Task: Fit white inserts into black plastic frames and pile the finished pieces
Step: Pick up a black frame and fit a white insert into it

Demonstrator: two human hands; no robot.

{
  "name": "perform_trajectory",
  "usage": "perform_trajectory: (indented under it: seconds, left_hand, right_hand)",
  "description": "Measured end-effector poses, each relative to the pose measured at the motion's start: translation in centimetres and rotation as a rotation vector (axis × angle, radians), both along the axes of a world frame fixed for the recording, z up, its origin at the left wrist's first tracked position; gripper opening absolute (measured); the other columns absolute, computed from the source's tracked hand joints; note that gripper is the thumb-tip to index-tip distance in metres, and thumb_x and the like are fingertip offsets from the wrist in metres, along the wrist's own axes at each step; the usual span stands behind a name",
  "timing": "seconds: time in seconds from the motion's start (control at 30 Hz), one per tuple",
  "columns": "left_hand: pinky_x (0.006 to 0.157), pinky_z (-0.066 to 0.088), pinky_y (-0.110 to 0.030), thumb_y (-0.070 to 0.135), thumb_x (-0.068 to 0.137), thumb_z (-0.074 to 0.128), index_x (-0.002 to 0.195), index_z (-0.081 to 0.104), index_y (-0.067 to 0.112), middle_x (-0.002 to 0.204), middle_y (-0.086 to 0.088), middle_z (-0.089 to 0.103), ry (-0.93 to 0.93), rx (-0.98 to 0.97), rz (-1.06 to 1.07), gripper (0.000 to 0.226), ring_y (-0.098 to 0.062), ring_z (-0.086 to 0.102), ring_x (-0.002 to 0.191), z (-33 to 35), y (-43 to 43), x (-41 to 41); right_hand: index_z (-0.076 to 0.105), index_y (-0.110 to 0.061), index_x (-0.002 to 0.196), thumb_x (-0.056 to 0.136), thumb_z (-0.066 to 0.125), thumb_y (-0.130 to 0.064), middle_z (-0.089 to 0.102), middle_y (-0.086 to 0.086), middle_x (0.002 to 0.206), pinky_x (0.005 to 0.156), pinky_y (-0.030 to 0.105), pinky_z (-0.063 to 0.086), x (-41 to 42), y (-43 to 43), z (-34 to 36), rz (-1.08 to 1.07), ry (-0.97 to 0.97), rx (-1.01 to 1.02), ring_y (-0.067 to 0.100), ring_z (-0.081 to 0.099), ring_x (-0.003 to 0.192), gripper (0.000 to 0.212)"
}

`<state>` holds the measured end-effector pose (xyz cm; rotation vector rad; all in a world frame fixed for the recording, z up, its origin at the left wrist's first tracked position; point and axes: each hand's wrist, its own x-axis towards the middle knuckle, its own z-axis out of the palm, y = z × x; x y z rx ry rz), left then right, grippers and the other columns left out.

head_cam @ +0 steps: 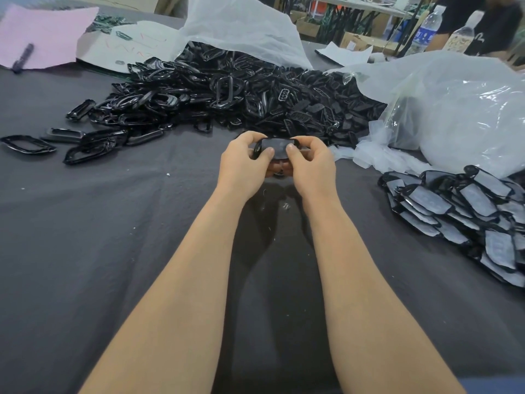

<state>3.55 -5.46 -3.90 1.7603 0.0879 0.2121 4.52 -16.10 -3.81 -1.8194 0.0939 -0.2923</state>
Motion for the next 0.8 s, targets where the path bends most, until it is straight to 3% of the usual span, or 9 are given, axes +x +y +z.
perform_trajectory:
  seconds: [0.13, 0.5, 0.67, 0.8]
  left_hand:
    - [0.092, 0.053, -0.044, 0.012, 0.094, 0.057, 0.112, 0.059, 0.015, 0.105, -0.008, 0.069, -0.021, 0.019, 0.05, 0.018, -0.026, 0.067, 0.098, 0.05, 0.15, -0.05]
    - [0.093, 0.053, -0.042, 0.01, 0.092, 0.061, 0.117, 0.057, 0.015, 0.111, -0.006, 0.067, -0.032, 0.02, 0.035, 0.026, -0.022, 0.065, 0.102, -0.06, -0.05, -0.13]
    - [0.094, 0.053, -0.042, 0.007, 0.093, 0.057, 0.119, 0.057, 0.015, 0.11, -0.006, 0.068, -0.006, -0.024, 0.037, 0.027, -0.022, 0.065, 0.102, -0.14, 0.09, 0.06]
    - [0.094, 0.053, -0.043, 0.003, 0.096, 0.05, 0.119, 0.057, 0.015, 0.11, -0.009, 0.068, 0.025, -0.081, -0.001, 0.027, -0.024, 0.067, 0.1, -0.15, 0.12, 0.15]
  right_hand:
    - [0.058, -0.017, 0.112, 0.092, 0.058, -0.013, 0.068, 0.014, 0.105, 0.089, 0.049, 0.054, -0.08, 0.18, 0.02, 0.082, 0.005, 0.022, 0.032, 0.066, 0.097, 0.02]
    - [0.057, -0.012, 0.113, 0.091, 0.06, -0.01, 0.067, 0.014, 0.103, 0.092, 0.047, 0.051, -0.36, 0.46, 0.06, 0.03, -0.049, -0.073, 0.029, 0.065, 0.098, 0.022]
    - [0.053, -0.02, 0.105, 0.089, 0.062, -0.009, 0.069, 0.008, 0.099, 0.09, 0.044, 0.052, -0.34, 0.47, 0.0, 0.064, -0.058, -0.132, 0.023, 0.066, 0.093, 0.022]
    - [0.058, -0.012, 0.116, 0.091, 0.058, -0.008, 0.069, 0.011, 0.105, 0.094, 0.047, 0.05, -0.13, 0.27, 0.0, 0.039, -0.033, -0.094, 0.027, 0.065, 0.099, 0.026]
